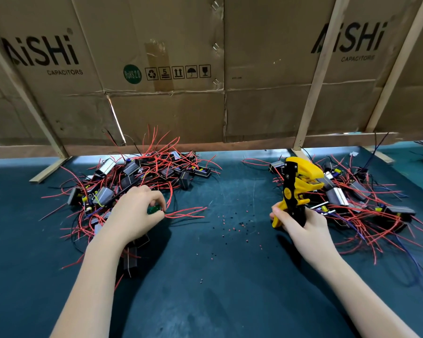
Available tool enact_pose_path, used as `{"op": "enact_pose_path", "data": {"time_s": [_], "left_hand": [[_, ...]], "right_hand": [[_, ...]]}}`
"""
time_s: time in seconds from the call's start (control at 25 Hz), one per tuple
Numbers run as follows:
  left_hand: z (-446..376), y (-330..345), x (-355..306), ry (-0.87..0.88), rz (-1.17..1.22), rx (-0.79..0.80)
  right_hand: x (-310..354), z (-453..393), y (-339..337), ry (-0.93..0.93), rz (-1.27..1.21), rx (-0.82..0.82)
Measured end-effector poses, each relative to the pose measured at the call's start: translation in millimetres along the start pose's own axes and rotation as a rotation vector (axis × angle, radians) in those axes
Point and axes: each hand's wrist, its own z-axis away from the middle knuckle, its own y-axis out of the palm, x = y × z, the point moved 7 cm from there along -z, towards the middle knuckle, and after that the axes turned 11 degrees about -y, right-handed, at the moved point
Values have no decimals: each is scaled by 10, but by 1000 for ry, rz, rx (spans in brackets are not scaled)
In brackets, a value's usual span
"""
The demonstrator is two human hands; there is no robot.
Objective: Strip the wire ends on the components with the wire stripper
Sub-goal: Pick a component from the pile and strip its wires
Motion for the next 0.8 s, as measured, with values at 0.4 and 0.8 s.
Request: {"op": "enact_pose_path", "data": {"time_s": [0.4, 0.8], "left_hand": [[-18, -266, 133, -182, 1364, -137], [-2, 244, -249, -309, 1342, 304]], "right_hand": [[46, 13, -5, -1, 14, -9], [50, 12, -8, -3, 18, -24]]}}
